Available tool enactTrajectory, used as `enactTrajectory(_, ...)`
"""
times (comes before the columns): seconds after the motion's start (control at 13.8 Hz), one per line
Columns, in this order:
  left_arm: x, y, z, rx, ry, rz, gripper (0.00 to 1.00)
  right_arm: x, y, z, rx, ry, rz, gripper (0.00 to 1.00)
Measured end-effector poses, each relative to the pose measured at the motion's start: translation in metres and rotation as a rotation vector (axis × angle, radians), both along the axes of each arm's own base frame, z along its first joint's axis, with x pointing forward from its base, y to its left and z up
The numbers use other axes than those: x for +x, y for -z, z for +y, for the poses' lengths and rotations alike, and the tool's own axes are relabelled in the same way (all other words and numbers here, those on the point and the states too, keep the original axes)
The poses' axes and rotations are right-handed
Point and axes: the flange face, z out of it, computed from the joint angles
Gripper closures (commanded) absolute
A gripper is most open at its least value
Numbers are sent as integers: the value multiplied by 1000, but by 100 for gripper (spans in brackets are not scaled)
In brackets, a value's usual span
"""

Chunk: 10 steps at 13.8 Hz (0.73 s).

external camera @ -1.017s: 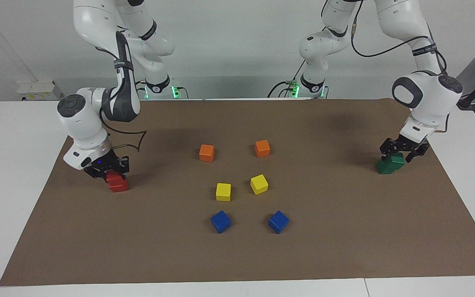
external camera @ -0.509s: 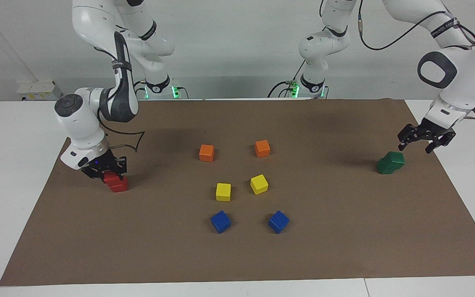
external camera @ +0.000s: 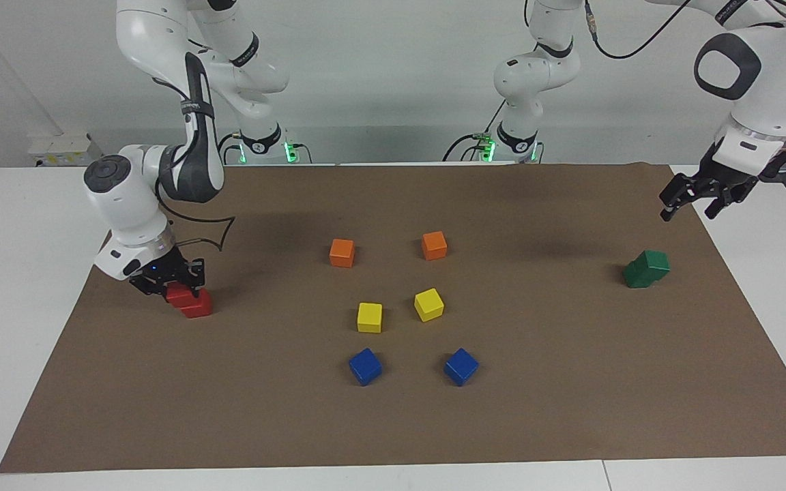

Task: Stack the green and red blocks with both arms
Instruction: 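Open the left gripper and withdraw it from the green stack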

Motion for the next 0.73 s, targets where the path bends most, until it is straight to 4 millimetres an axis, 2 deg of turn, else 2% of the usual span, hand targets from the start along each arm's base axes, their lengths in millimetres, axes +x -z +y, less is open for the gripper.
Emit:
enactTrajectory(0.22, -2, -18, -23, -4, -20, 37, 0, 0, 0, 0, 0, -1, 0, 100)
enactTrajectory(0.44, -9, -33, -29, -9, -15, 89, 0, 0, 0, 2, 0, -3, 0, 100)
enactTrajectory(0.73, -14, -37, -45, -11, 13, 133, 0, 0, 0, 2, 0, -4, 0, 100)
